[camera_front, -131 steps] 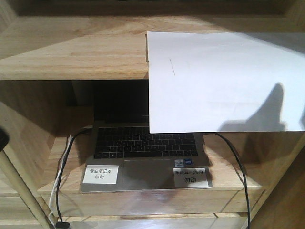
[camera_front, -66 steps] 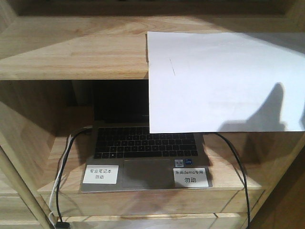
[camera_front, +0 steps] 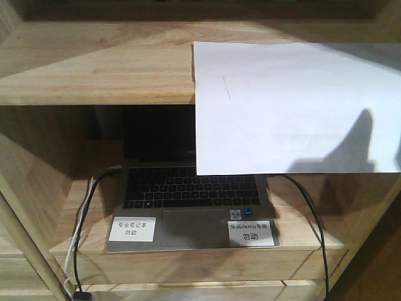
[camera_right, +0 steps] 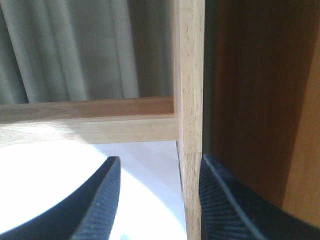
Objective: Grab stapler and paper to desk for stapling
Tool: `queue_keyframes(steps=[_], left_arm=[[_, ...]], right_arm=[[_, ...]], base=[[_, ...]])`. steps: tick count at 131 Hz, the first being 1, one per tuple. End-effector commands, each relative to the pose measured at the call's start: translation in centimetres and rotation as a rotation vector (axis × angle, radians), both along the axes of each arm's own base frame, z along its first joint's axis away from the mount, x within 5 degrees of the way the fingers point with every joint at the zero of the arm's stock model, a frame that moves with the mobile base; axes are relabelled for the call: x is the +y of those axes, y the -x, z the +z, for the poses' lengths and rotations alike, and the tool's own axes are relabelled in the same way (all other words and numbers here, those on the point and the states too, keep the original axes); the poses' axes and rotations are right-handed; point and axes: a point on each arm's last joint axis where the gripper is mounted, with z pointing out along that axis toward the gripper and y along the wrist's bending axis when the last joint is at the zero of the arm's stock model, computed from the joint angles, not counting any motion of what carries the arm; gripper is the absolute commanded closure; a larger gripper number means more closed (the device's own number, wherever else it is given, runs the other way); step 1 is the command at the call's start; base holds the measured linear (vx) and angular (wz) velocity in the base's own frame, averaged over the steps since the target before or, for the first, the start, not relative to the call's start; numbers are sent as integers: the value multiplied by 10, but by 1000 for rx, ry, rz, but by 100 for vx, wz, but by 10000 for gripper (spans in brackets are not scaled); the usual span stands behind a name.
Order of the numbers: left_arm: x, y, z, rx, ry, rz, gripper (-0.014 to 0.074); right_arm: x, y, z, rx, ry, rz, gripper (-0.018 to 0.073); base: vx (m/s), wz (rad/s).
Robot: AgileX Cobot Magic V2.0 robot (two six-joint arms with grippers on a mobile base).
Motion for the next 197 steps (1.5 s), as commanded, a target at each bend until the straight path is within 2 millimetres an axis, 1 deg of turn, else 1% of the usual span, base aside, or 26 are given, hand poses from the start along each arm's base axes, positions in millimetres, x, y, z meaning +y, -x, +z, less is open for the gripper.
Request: queue_keyframes(steps=[1,107,116,124,134,135,136,139,140,141,142,143,144,145,150,151,152,156,178,188,189,196,197], left_arm=[[1,0,17,-93,82,7,603],[1,0,17,-93,82,7,603],[1,0,17,-93,82,7,603],[1,0,17,-93,82,7,603],[1,0,17,-93,82,7,603],[1,0,17,-93,82,7,603],[1,0,17,-93,82,7,603],[1,0,17,-93,82,7,603],[1,0,17,-93,82,7,603],[1,0,17,-93,82,7,603],[1,0,17,-93,82,7,603],[1,0,17,-93,82,7,603],[1,0,17,-93,82,7,603],[1,0,17,-93,82,7,603],[1,0,17,-93,82,7,603],[1,0,17,-93,82,7,603],[1,0,17,-93,82,7,603],[1,0,17,-93,82,7,603],[1,0,17,-93,82,7,603],[1,0,17,-93,82,7,603],[1,0,17,-93,82,7,603],[1,0,17,-93,82,7,603],[1,0,17,-93,82,7,603]], right_arm=[[-1,0,13,-89,7,-8,218],[0,0,13,-88,-3,-3,218],[0,0,13,-90,-3,-3,207],[0,0,14,-91,-3,-2,181],[0,0,14,-91,-3,-2,99],[0,0,14,-91,-3,-2,71],[0,0,14,-91,-3,-2,71],[0,0,14,-91,-3,-2,30],[0,0,14,-91,-3,-2,30],[0,0,14,-91,-3,-2,8],[0,0,14,-91,-3,-2,8],[0,0,14,-91,-3,-2,-14],[0,0,14,-91,-3,-2,-14],[0,0,14,-91,-3,-2,-48],[0,0,14,-91,-3,-2,-92],[0,0,14,-91,-2,-3,-124],[0,0,14,-91,-2,-3,-124],[0,0,14,-92,1,-5,-172],[-1,0,15,-103,-1,-12,-162],[-1,1,18,-136,-77,-13,-156],[-1,1,19,-152,-111,-12,-154],[-1,1,22,-184,-191,-9,-148],[-1,1,23,-196,-237,-7,-146]], base=[[0,0],[0,0],[0,0],[0,0],[0,0],[0,0],[0,0],[0,0],[0,0],[0,0],[0,0],[0,0],[0,0],[0,0],[0,0],[0,0],[0,0],[0,0],[0,0],[0,0],[0,0],[0,0],[0,0]])
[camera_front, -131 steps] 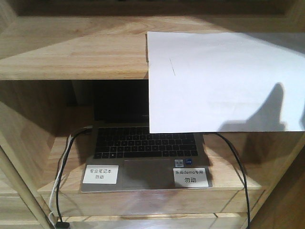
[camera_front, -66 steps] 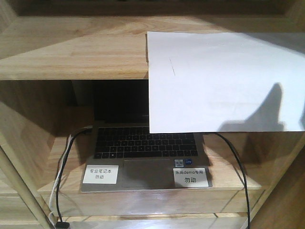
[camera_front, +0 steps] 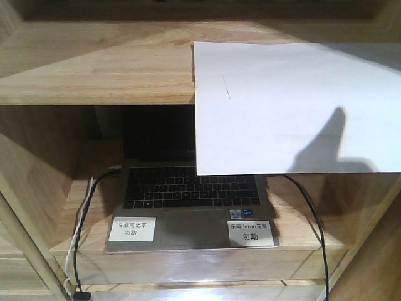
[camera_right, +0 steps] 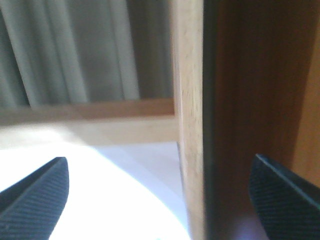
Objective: Grab stapler and paper to desk for stapling
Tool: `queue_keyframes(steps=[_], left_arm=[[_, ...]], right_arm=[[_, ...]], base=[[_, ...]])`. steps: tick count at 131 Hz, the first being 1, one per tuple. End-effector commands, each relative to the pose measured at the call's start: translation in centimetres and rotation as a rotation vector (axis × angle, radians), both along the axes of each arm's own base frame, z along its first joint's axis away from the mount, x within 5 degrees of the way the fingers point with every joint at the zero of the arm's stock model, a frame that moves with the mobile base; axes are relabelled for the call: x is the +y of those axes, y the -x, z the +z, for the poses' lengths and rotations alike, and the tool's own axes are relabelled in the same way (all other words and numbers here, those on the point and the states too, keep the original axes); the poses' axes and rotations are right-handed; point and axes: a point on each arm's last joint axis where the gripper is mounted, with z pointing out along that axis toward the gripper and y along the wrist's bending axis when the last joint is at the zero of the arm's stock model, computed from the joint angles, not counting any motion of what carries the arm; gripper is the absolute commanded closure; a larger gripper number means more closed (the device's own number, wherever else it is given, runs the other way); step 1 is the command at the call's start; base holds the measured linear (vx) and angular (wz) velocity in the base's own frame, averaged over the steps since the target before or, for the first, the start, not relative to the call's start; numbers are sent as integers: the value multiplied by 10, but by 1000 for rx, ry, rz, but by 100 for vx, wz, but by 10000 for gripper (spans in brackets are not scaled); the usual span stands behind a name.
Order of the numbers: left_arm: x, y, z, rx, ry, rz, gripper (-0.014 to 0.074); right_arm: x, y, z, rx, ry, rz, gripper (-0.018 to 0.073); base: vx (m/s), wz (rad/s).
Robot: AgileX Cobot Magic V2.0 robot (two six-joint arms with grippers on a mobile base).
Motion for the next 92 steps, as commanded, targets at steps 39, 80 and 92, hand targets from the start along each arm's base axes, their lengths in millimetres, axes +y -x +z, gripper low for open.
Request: queue_keyframes(steps=[39,80,92], left_arm=[[1,0,17,-91,82,7,603],[1,0,17,-91,82,7,603],[1,0,17,-91,82,7,603]], right_arm=[[-3,5,40,-391,-932,85,-98],[-3,11,53,-512,-1111,198,-55],[-3,12,52,-520,-1084,198,-52]], base=[[0,0],[0,0],[0,0]])
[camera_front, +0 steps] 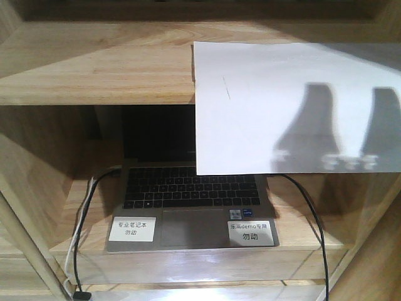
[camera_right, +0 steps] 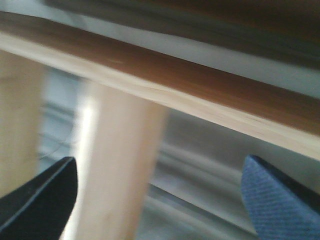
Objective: Grab stapler and paper to desk for stapling
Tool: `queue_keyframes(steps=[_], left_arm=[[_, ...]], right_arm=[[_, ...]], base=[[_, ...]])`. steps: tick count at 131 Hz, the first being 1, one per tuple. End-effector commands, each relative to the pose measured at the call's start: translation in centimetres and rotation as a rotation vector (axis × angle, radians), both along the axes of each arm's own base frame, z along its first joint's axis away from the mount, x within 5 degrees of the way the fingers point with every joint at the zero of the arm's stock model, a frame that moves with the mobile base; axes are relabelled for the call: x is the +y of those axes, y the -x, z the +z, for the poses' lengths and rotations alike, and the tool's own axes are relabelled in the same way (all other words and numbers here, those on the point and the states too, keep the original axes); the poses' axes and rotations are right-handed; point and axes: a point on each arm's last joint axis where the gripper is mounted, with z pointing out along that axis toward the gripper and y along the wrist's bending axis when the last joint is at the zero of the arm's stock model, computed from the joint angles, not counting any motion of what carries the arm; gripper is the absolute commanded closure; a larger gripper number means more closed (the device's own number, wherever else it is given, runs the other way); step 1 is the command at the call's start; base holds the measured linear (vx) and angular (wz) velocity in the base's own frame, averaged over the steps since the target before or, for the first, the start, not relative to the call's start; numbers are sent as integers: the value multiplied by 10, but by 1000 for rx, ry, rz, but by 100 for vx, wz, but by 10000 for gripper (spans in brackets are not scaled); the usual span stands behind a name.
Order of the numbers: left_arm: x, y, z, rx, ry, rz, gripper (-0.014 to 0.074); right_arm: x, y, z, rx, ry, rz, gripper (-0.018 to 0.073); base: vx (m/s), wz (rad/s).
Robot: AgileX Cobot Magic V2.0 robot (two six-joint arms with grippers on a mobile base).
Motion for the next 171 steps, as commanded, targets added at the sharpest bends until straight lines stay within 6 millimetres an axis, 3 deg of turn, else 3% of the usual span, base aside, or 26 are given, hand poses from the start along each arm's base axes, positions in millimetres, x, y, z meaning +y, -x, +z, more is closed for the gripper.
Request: queue_keyframes(steps=[1,20,32,53,91,149,171], left_arm=[[1,0,17,-92,83,7,603],[1,0,17,-92,83,7,603],[1,0,17,-92,83,7,603],[1,0,17,-92,83,7,603],[1,0,17,-92,83,7,603],[1,0,17,-92,83,7,603],[1,0,17,-92,83,7,603]], right_arm=[[2,6,10,-95,62,0,-52],[6,7,-15,-100,36,56,-48],[7,7,-44,-71,-8,93,-44],[7,22,-90,-33,-70,121,-39],[7,48,-152,-32,-120,160,-35],[31,30,-230,196,-116,574,-35],[40,19,-248,153,-125,624,-35]], base=[[0,0],[0,0],[0,0],[0,0],[0,0],[0,0],[0,0]])
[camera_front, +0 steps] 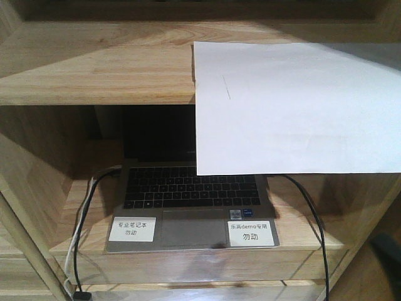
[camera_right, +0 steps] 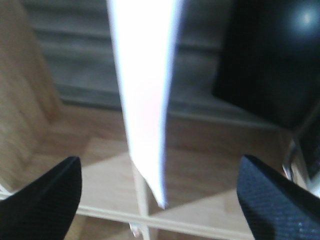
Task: Grab stapler and paper to desk for stapling
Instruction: 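Close the right gripper on the white paper sheet's edge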
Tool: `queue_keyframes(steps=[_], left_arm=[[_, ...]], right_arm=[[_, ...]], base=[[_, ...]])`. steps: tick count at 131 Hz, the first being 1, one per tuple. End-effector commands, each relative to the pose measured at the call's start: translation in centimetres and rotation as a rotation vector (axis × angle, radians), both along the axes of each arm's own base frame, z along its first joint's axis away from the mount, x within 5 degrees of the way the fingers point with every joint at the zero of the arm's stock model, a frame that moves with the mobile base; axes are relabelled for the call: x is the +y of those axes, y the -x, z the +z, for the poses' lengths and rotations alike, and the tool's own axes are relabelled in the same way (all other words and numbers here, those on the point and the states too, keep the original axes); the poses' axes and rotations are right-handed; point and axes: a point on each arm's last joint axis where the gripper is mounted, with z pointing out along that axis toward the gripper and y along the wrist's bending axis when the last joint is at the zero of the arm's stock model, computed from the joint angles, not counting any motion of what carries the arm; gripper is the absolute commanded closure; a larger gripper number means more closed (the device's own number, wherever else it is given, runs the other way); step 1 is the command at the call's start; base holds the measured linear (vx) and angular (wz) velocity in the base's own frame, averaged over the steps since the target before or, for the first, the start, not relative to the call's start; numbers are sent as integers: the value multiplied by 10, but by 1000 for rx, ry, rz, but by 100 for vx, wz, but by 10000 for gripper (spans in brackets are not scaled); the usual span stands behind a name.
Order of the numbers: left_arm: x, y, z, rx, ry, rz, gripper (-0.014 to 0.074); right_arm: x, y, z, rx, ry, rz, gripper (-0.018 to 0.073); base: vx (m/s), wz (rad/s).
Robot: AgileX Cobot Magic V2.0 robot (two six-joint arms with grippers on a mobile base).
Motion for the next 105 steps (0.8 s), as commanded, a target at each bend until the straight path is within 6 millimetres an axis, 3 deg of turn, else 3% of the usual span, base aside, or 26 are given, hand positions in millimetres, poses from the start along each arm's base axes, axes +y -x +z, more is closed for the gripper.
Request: queue_keyframes(steps=[1,42,89,105], left_arm=[[1,0,18,-95,85,8,603],[1,0,18,-95,85,8,603],[1,0,18,-95,85,8,603],[1,0,18,-96,86,8,603]], right_arm=[[6,-5,8,-134,-42,28,-35],[18,-32,5,-399,11,-44,-35],[28,-61,-1,-441,1,-107,-35],[31,-71,8,-469,30,-136,-35]], base=[[0,0],[0,0],[0,0],[0,0]])
